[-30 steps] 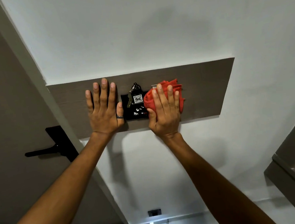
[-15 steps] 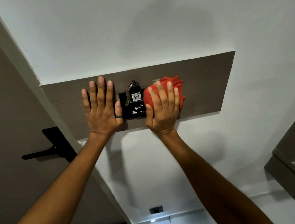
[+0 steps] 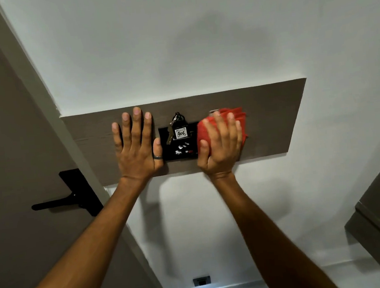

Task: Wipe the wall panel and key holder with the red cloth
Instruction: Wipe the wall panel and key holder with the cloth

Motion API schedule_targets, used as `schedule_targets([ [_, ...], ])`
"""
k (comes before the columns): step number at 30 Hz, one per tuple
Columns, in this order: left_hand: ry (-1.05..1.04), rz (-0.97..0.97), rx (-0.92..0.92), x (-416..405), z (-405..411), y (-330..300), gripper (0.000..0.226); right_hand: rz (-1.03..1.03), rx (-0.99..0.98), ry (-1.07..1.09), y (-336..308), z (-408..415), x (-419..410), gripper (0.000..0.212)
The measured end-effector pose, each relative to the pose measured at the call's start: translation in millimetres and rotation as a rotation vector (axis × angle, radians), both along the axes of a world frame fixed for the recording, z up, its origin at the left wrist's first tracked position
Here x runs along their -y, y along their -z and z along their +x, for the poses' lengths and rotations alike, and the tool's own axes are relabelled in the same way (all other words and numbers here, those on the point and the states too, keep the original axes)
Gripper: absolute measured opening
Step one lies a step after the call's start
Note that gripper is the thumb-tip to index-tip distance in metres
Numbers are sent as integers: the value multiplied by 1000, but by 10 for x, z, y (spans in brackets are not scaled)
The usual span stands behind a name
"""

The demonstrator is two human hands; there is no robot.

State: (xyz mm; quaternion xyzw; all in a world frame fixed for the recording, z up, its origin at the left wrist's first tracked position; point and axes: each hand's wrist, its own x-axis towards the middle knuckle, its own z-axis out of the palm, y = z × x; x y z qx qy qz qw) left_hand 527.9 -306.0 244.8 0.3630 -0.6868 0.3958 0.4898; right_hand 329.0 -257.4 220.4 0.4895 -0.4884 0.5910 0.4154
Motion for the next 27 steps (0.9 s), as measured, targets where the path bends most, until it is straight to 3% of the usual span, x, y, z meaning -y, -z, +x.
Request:
schedule_targets([
  [2,-4,3,6,-25,7,-19,65,9,171,-5,-37,245,-16,46],
  [6,6,9,6,-11,17,17,65,7,-143,-17,-99,-11,-42,44],
  [10,0,20,-6,2,11,6,64,19,37,15,-73,131,24,45],
  [15,2,15,-1,-9,17,15,63,64,-136,13,233,-7,-143,43],
  [21,1,13,0,4,16,4,63,25,-104,-13,-253,12,39,45],
  [27,-7,-6,-8,22,1,32,64,65,-203,5,252,-93,-185,42],
])
